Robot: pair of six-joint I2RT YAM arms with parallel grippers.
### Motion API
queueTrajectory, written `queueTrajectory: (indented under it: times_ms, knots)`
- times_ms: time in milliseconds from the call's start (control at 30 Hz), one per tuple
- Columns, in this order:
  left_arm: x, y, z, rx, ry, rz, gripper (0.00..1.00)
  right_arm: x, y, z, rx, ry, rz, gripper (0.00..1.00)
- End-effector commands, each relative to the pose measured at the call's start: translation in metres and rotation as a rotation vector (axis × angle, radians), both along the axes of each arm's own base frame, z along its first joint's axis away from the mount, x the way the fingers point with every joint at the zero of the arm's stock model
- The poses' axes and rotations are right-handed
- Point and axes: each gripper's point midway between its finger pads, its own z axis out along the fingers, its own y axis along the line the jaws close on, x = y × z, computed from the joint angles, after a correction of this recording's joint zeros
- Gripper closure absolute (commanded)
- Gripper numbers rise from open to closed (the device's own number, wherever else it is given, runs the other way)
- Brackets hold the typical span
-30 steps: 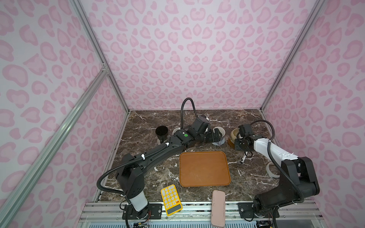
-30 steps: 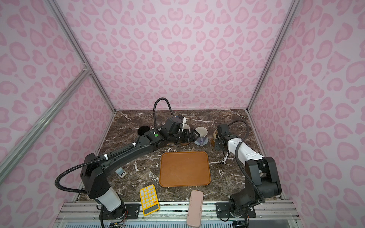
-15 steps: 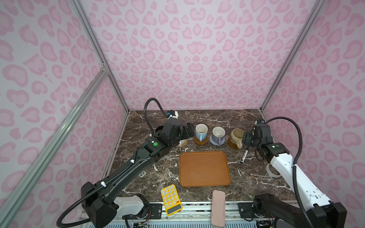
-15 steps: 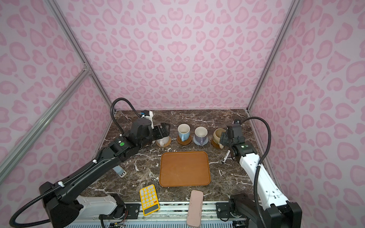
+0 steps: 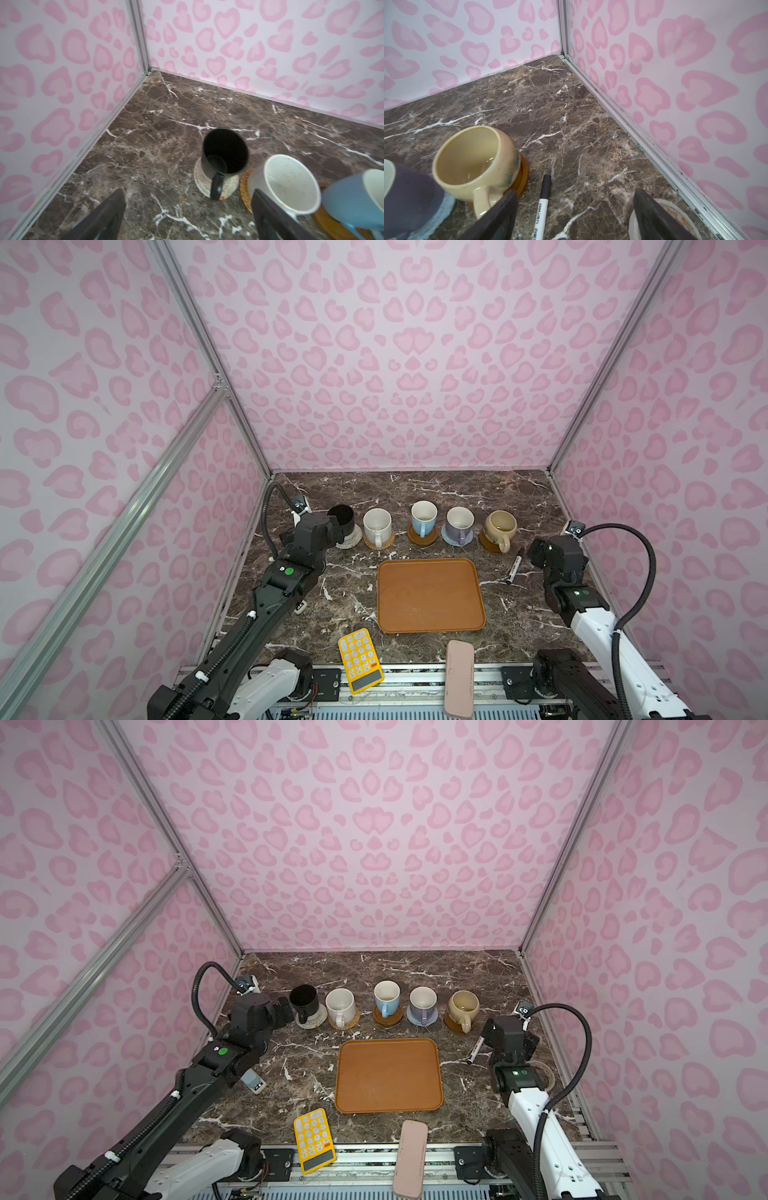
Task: Place cups on coasters
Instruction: Reset both arms
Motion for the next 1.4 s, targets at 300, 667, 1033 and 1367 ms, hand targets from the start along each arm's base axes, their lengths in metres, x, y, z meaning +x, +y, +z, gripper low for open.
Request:
queueTrajectory:
  times_ms: [300,667,1033,1367]
  knots:
    - [0.005,0.041,-0.009,0.179,-0.272,0.1,0.02,0.012,-0.016,-0.02,-0.017,-0.107,-0.027,0.14]
    - [0.021,0.037,-0.062,0.17,-0.228,-0.031,0.04,0.042,0.012,-0.034,-0.097,-0.105,0.167,0.15]
    - [0.034,0.052,-0.095,0.118,-0.251,-0.048,0.04,0.067,0.037,-0.031,-0.192,-0.175,0.267,0.13]
    - [0.059,0.037,-0.119,0.065,-0.17,-0.213,0.04,0.083,0.024,-0.058,-0.133,-0.188,0.231,0.11]
